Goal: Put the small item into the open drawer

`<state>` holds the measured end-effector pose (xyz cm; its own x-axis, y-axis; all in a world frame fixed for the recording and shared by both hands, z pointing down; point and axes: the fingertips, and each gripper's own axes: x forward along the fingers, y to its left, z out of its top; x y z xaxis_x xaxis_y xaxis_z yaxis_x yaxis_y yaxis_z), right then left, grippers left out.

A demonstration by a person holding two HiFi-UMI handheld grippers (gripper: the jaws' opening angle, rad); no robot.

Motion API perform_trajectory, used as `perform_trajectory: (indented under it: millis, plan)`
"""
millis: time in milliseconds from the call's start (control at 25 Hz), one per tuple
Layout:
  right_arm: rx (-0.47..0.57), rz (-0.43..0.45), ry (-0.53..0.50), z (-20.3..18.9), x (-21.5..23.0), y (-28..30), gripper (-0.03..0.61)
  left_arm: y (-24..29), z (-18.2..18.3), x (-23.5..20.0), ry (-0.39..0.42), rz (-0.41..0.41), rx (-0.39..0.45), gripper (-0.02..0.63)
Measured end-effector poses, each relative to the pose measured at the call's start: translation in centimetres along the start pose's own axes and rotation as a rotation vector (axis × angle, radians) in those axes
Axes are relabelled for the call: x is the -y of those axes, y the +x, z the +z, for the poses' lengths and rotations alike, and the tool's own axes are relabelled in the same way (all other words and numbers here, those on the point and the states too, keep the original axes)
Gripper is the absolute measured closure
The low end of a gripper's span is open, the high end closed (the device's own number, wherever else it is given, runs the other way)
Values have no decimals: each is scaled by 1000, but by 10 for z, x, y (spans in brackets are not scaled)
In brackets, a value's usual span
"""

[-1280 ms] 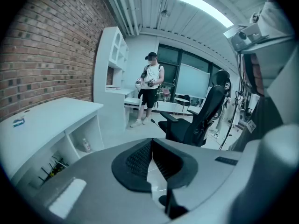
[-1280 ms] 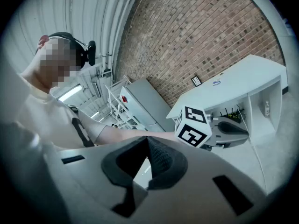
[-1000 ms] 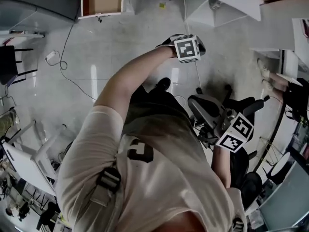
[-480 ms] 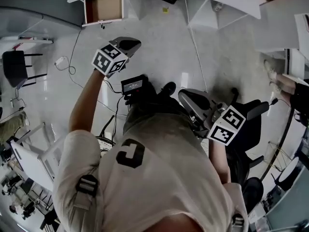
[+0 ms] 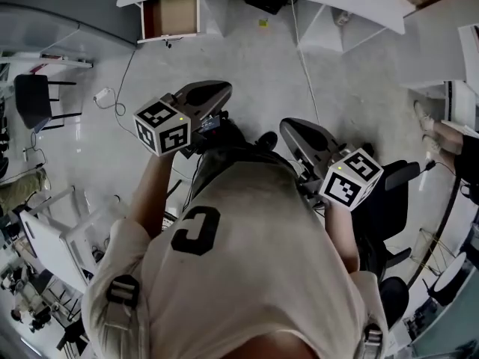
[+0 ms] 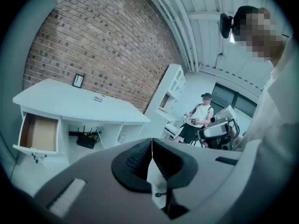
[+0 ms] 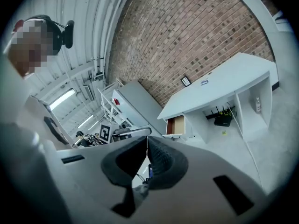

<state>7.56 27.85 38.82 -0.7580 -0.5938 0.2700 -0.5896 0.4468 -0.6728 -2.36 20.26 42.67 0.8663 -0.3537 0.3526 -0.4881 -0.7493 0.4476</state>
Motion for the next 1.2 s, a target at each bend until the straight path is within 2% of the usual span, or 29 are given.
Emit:
perform_trajectory:
  millis: [80, 280, 440, 600, 880, 1200]
  plan:
    - [1, -6, -12, 2, 2, -2, 574, 3, 9, 8, 45, -12, 1, 607]
    - [-28, -5, -45, 6, 8, -7, 572, 5, 23, 14, 110, 20, 3, 607]
    - [-46, 1, -58, 12, 13, -8, 573, 10, 30, 21, 140, 21, 5, 607]
    - [-112, 20, -76, 13, 18, 0, 574, 12, 33, 17, 172, 27, -24, 607]
    - [-171, 24, -101, 29, 25, 39, 574, 3, 39, -26, 203, 55, -83, 607]
    - [-213, -33, -122, 50, 26, 102, 572, -18, 58, -93, 180, 25, -47, 607]
